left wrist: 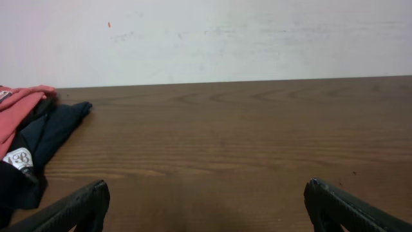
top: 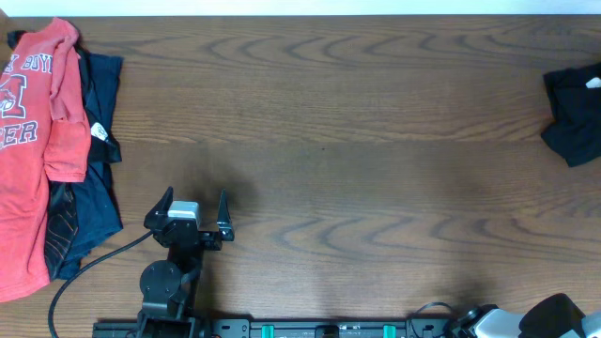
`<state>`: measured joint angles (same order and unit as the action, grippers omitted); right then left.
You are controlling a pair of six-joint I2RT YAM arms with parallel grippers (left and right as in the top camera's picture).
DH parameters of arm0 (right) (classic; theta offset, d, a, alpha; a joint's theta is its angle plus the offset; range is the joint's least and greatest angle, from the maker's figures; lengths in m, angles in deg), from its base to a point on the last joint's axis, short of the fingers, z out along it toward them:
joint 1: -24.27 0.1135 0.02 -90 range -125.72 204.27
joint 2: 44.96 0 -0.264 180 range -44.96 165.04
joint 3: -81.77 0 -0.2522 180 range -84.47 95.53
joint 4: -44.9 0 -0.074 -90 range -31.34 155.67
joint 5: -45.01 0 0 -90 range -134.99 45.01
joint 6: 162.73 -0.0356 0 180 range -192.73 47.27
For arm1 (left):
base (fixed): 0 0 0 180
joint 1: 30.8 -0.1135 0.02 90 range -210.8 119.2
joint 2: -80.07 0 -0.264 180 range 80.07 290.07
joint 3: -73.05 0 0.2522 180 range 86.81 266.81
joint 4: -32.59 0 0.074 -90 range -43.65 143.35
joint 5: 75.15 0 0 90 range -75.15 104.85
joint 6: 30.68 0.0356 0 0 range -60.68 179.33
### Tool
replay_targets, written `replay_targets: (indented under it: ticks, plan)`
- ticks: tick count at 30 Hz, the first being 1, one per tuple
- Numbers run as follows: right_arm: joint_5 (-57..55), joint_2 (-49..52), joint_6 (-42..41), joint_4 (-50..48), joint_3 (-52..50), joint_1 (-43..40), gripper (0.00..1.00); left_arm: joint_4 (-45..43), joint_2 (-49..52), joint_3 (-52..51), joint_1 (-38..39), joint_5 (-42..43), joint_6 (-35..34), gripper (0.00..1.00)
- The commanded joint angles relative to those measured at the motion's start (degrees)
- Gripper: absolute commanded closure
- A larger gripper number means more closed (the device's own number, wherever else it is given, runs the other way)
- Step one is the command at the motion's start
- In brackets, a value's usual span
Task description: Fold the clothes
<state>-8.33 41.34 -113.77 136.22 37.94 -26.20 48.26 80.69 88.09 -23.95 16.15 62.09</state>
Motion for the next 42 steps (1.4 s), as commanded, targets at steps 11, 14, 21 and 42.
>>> replay_targets:
  ticks: [11,14,21,42]
  plan:
    - [0.61,0.17,-0.28,0.07,-0.13,-0.13,0.01,2.16,-0.33,-1.05,-0.02,-0.90,-0.50,0.02]
    - [0.61,0.17,-0.28,0.09,-0.13,-0.13,0.01,2.16,-0.33,-1.05,-0.02,-0.90,-0.50,0.02]
    - [-0.37,0.17,-0.28,-0.13,-0.13,-0.13,0.01,2.16,-0.33,-1.05,-0.02,-0.90,-0.50,0.02]
    - [-23.74,8.20,58.38,-9.81,-0.26,39.21,0.01,2.16,-0.33,-1.05,-0.02,-0.90,-0.50,0.02]
